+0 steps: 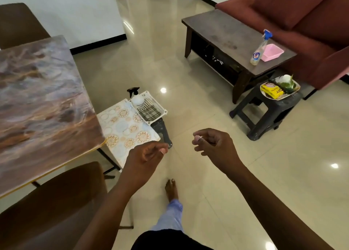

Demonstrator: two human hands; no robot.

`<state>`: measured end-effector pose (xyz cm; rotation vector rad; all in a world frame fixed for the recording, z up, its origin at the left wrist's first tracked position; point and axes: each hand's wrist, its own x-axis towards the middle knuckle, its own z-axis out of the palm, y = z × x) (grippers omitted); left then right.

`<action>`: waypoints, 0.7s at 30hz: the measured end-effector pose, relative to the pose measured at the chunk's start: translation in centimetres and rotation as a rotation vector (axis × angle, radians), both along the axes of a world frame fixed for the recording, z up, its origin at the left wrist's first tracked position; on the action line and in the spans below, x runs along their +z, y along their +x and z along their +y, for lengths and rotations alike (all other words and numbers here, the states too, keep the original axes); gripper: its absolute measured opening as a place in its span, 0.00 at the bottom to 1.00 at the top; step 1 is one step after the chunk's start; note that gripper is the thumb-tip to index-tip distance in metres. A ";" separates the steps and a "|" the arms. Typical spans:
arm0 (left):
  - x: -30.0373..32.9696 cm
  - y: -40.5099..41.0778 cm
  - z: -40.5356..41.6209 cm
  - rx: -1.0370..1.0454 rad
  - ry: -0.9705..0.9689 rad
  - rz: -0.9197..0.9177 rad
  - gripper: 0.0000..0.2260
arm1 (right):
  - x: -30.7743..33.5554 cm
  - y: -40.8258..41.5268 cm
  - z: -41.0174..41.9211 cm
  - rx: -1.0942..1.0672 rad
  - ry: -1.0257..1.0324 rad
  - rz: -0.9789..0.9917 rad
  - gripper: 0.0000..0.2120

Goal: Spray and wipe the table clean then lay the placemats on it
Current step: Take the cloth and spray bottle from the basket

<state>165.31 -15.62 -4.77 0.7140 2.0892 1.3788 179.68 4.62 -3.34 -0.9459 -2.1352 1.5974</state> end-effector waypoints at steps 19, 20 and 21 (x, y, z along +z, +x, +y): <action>0.9 -23.1 32.5 -0.129 -0.031 0.075 0.10 | 0.1 -22.8 29.7 -0.053 -0.029 -0.002 0.05; 0.7 -23.9 34.1 -0.110 -0.026 0.062 0.09 | -0.1 -24.1 31.6 -0.039 -0.026 0.003 0.05; 0.6 -24.7 35.6 -0.084 -0.024 0.046 0.09 | -0.3 -25.3 33.3 -0.020 -0.029 0.004 0.05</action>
